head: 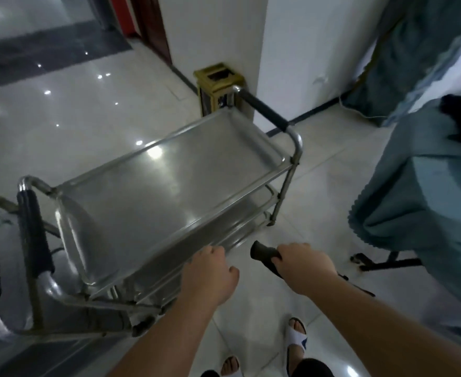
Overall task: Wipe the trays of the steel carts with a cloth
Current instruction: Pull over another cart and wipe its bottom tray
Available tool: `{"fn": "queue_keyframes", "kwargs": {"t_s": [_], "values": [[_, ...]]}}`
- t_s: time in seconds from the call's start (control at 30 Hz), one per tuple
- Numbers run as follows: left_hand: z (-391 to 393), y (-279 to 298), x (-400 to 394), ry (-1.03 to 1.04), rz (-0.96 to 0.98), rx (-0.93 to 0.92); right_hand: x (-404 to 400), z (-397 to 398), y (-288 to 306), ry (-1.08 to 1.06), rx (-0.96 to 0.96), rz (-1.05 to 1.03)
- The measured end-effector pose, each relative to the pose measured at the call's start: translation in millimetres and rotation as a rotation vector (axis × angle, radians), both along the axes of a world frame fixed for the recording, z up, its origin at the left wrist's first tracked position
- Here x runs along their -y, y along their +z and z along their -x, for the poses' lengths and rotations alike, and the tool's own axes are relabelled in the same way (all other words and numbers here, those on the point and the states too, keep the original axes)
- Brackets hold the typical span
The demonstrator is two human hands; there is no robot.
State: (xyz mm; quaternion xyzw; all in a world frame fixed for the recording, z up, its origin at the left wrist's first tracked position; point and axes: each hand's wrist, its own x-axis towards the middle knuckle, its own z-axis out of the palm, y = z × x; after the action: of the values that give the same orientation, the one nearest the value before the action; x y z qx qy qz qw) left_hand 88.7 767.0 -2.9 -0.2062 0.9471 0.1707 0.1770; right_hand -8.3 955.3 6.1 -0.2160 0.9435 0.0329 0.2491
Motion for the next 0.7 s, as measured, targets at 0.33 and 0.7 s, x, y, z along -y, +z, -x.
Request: {"fn": "queue_keyframes", "kwargs": {"t_s": [0.33,0.7], "values": [[139,41,-136,-0.282,0.023,-0.076,-145,78,45,-0.344,-0.125,0.104],[316,80,-313,-0.352,-0.066,-0.123,-326,218,67,-0.502,-0.219,0.169]]}}
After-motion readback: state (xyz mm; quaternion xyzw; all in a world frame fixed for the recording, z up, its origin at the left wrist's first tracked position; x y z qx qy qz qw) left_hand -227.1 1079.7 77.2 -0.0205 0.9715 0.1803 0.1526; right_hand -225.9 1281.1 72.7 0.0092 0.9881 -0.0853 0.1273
